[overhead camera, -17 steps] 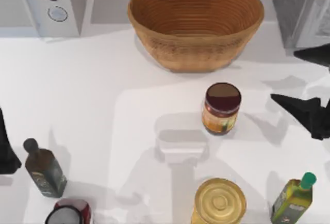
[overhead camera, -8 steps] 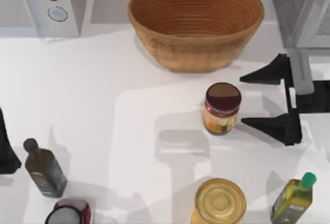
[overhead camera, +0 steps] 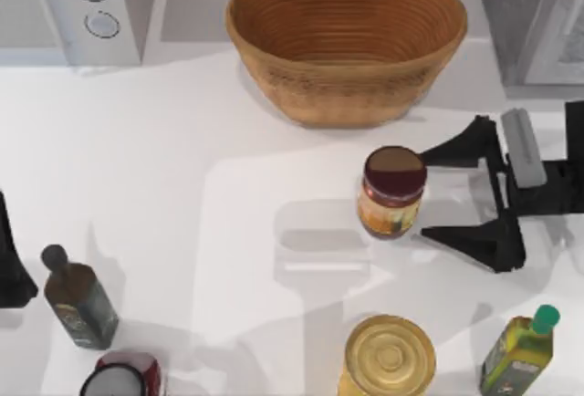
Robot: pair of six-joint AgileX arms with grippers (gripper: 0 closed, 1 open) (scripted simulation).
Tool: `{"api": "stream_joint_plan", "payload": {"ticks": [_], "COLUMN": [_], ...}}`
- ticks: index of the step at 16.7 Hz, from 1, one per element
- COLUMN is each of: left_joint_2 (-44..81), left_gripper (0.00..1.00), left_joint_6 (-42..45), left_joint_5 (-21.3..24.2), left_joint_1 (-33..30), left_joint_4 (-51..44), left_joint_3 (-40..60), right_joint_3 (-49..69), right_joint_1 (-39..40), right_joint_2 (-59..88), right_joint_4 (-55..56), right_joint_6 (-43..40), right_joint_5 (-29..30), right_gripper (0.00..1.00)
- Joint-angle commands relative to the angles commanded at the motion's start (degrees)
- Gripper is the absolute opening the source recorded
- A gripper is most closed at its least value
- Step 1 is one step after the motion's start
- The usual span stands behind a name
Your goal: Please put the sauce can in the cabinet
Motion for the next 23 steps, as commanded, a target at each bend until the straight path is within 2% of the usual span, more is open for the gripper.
{"api": "stream_joint_plan", "payload": {"ticks": [6, 14, 17, 22, 23], "left_joint_2": [0.0, 0.0, 0.0, 0.0, 0.0], "left_gripper": [1.0, 1.0, 1.0, 1.0, 1.0], "left_joint_6": [0.0, 0.0, 0.0, 0.0, 0.0], "left_joint_5": [0.0, 0.0, 0.0, 0.0, 0.0], "left_joint_1": [0.0, 0.0, 0.0, 0.0, 0.0], "left_joint_4": [0.0, 0.0, 0.0, 0.0, 0.0], "left_joint_3": [0.0, 0.0, 0.0, 0.0, 0.0], "right_joint_3": [0.1, -1.17, -1.75, -1.86, -1.86], "right_joint_1": [0.42, 5.9, 8.48, 9.08, 9.08], "right_joint_2": [0.84, 5.45, 5.88, 5.91, 5.91], "right_joint_4": [4.02, 29.87, 35.97, 37.0, 37.0], "right_joint_6": [3.36, 23.55, 28.76, 29.74, 29.74], "right_joint_5": [0.33, 4.82, 7.16, 7.71, 7.71], "right_gripper": [1.0, 1.0, 1.0, 1.0, 0.92]}}
